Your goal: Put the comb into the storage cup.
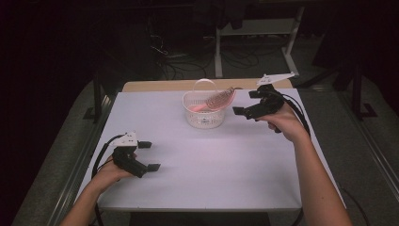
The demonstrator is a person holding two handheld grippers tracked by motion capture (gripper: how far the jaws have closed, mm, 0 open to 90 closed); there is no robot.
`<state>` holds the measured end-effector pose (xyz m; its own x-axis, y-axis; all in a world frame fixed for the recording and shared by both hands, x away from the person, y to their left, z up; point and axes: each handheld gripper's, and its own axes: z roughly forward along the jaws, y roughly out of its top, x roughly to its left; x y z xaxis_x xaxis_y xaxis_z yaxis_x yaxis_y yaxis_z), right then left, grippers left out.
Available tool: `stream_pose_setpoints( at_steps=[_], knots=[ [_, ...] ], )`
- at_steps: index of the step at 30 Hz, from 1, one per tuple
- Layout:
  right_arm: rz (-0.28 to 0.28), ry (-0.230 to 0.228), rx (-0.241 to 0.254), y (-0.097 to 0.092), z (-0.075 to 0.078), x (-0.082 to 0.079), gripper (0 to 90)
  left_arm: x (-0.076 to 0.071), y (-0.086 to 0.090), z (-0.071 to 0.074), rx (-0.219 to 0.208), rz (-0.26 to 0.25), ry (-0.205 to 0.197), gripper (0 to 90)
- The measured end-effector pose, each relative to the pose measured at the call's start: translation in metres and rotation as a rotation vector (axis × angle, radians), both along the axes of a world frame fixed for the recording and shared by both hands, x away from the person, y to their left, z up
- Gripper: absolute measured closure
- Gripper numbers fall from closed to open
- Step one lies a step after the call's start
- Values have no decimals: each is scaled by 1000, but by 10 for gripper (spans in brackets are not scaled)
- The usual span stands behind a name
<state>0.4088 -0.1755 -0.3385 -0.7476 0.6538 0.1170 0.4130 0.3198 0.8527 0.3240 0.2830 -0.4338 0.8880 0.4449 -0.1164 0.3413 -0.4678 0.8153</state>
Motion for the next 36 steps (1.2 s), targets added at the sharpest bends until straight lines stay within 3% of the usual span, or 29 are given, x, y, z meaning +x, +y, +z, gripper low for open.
stream_pose_setpoints(
  at_steps=[5,17,29,36],
  knots=[
    [-12,9,-27,2,-12,-9,0,1,2,1,-3,9,-4,0],
    [-45,-17,-18,1,-36,-39,0,1,0,1,-8,26,-2,0],
    [-56,-7,-16,3,-61,-67,0,-2,-1,1,3,23,-3,0],
    [-69,4,-32,-1,-81,-88,0,-2,1,4,-12,37,-11,0]
  ],
)
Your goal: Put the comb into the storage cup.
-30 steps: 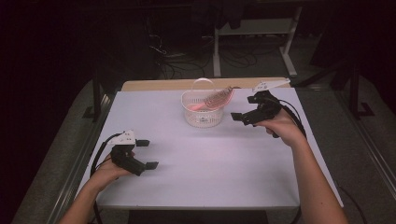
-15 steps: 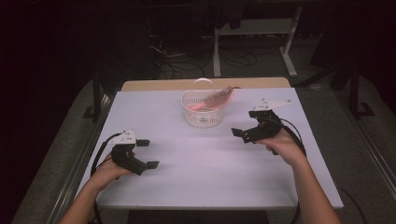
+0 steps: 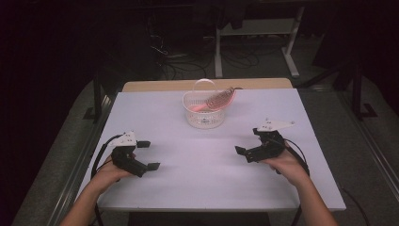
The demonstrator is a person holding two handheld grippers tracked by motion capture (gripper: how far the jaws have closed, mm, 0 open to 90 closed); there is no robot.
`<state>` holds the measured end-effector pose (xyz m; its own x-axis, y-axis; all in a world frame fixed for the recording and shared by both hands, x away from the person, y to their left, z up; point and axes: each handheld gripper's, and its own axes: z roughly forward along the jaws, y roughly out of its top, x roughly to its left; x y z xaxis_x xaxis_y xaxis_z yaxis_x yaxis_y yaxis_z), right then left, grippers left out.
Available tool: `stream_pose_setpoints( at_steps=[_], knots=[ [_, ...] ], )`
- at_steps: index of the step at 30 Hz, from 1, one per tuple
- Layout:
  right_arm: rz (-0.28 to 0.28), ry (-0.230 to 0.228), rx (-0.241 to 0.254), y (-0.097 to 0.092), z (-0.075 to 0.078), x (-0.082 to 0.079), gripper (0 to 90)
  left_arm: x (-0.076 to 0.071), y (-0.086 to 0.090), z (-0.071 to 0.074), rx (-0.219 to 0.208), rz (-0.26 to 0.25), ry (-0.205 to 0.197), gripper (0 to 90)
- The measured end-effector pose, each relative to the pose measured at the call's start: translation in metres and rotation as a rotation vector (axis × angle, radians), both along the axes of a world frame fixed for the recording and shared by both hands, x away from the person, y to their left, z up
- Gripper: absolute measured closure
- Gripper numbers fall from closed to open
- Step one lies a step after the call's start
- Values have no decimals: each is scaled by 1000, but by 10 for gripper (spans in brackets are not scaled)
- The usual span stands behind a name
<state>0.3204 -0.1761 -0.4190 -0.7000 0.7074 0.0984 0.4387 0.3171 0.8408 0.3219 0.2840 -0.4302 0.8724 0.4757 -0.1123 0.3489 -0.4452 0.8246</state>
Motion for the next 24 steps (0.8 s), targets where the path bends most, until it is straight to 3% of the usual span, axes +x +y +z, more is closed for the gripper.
stream_pose_setpoints(
  at_steps=[17,24],
  knots=[
    [-34,1,-21,-19,-27,-39,0,-1,-1,-1,-17,0,2,0],
    [-29,11,-39,-24,-32,-43,0,0,-3,-2,-18,-5,1,0]
  ],
)
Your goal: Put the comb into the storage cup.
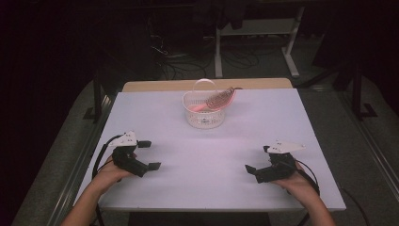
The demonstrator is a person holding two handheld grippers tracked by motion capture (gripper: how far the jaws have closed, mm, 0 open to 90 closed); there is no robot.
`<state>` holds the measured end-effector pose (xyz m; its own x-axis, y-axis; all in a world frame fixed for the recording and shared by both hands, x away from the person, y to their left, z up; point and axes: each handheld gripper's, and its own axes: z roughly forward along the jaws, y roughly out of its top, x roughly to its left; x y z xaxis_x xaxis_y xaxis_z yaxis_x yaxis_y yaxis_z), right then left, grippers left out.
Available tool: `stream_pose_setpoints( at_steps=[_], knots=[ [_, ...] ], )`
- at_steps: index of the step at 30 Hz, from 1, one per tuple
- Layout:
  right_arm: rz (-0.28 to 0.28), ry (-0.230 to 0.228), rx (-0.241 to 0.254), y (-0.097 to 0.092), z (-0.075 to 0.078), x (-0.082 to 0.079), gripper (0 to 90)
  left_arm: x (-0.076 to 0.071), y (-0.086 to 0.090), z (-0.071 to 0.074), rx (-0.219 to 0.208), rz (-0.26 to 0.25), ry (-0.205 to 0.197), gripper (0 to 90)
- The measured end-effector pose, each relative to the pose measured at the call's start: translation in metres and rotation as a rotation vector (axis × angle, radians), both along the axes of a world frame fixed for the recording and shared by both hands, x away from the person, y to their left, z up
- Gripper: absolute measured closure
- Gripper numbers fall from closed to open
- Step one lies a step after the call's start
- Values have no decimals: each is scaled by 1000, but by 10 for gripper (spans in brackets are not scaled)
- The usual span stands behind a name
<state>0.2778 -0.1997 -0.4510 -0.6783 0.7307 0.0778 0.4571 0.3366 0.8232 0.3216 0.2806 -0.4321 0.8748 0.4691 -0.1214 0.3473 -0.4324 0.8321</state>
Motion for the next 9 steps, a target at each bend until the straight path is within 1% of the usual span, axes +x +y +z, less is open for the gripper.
stream_pose_setpoints(
  at_steps=[3,9],
  knots=[
    [-1,4,-6,-1,-1,0,0,1,-1,-1,0,-2,-1,0],
    [-1,-3,-2,-1,0,-1,0,1,-1,-1,0,-1,1,0]
  ],
)
